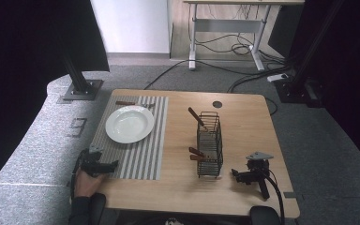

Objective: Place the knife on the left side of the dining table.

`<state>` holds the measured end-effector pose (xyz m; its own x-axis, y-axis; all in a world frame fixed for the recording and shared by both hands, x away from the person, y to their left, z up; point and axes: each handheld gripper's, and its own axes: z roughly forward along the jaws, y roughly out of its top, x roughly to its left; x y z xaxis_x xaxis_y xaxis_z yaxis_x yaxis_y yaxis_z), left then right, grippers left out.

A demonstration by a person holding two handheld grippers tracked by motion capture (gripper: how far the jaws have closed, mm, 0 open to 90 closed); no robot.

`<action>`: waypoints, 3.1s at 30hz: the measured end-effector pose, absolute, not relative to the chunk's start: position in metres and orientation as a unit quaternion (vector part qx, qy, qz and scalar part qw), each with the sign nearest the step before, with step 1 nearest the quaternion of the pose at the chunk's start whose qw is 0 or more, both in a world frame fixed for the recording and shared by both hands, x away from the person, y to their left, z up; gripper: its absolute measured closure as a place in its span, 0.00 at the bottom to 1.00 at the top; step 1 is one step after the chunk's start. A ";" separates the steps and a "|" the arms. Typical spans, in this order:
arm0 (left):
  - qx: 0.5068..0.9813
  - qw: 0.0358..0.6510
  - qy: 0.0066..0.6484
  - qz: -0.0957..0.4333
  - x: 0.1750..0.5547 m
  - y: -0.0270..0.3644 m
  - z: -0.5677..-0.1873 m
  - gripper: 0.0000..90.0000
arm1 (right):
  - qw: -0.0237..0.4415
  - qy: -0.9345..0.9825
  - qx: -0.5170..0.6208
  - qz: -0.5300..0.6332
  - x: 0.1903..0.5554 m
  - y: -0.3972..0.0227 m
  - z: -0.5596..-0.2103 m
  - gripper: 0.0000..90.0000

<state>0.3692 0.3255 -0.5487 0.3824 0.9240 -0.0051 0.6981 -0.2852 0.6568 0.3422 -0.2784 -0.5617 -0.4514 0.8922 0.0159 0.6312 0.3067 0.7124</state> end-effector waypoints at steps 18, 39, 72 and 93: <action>0.778 0.292 0.521 0.192 0.370 0.325 -0.548 0.00 | 0.196 0.784 0.486 0.333 0.342 -0.278 -0.562 0.00; 0.775 0.307 0.519 0.189 0.374 0.312 -0.523 0.00 | 0.196 0.784 0.486 0.333 0.342 -0.278 -0.562 0.00; 0.795 0.337 0.472 0.180 0.395 0.271 -0.453 0.00 | 0.196 0.784 0.486 0.333 0.342 -0.278 -0.562 0.00; 0.815 0.333 0.441 0.173 0.414 0.226 -0.413 0.00 | 0.196 0.784 0.486 0.333 0.342 -0.278 -0.562 0.00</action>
<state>0.4136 0.2256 -0.4132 0.5506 0.8347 -0.0117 0.6036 -0.3884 0.6963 0.3422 -0.2783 -0.5617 -0.4511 0.8924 0.0154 0.6310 0.3066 0.7126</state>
